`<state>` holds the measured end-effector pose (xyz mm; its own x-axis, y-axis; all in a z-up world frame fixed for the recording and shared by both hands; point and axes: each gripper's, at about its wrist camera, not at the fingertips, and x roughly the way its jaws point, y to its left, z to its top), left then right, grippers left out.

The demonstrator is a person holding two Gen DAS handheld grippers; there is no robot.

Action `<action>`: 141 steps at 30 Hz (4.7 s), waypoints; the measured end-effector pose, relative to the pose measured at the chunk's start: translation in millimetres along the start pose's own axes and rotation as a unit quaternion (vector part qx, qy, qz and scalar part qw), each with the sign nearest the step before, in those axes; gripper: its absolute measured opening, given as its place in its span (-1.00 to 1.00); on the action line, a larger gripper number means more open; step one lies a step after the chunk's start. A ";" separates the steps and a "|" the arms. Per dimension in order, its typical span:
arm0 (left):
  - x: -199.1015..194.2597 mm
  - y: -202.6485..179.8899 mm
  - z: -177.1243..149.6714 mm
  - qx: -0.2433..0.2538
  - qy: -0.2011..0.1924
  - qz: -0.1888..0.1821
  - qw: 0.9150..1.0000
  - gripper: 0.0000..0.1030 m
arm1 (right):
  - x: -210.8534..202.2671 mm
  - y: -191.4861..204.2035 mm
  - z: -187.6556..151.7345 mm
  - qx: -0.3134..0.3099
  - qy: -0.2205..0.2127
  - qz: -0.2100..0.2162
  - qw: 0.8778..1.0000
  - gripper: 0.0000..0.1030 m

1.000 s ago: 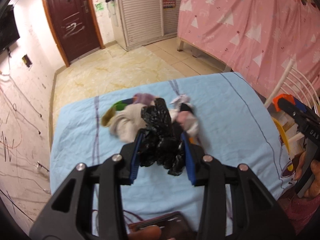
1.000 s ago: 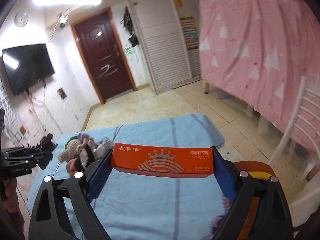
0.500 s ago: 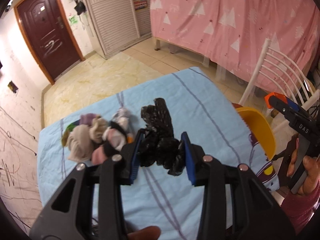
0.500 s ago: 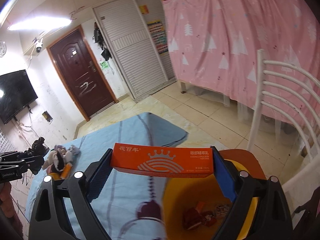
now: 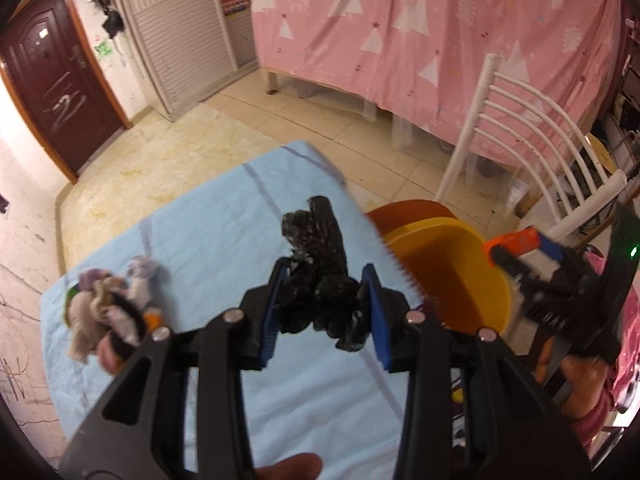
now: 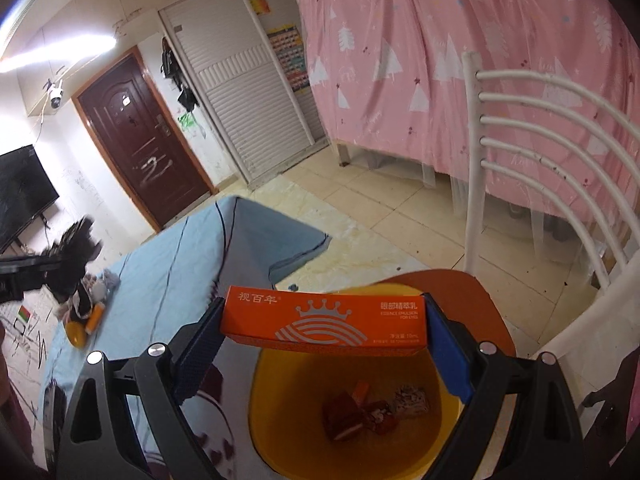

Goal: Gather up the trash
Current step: 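Carry the black bag and orange box to the yellow bin and open both tools, then move both open tools back over the remaining clutter on the bedsheet, then grasp the cream knit scarf with the left tool while the right tool grasps the black-and-white plush toy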

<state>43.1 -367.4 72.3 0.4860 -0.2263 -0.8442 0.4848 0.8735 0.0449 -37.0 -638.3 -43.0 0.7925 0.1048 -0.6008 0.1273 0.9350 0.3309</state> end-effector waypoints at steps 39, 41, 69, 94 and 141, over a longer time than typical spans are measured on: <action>38.3 -64.0 34.8 0.019 0.033 -0.023 0.999 0.08 | 4.9 -6.6 -12.5 -0.013 0.027 0.040 0.999 0.73; 28.4 -55.2 33.8 0.014 0.023 -0.019 0.999 0.08 | 4.3 -0.1 -9.2 -0.019 0.027 0.040 0.999 0.73; -70.2 183.3 -16.7 -0.127 -0.055 0.079 0.987 0.16 | 28.9 205.2 19.2 -0.183 0.050 0.097 0.977 0.73; -52.9 318.1 -77.3 -0.227 -0.029 0.051 0.972 0.16 | 74.9 342.6 -5.0 -0.268 0.090 0.147 0.948 0.73; 17.7 304.9 -113.7 -0.277 0.018 -0.014 0.961 -0.41 | 136.5 378.0 -15.5 -0.239 0.165 0.178 0.940 -0.24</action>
<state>116.8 -56.1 10.3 0.4488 -0.2473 -0.8587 0.0312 0.9647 -0.2615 110.0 -265.3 -11.2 0.4964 0.4664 -0.7322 -0.4560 0.8578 0.2372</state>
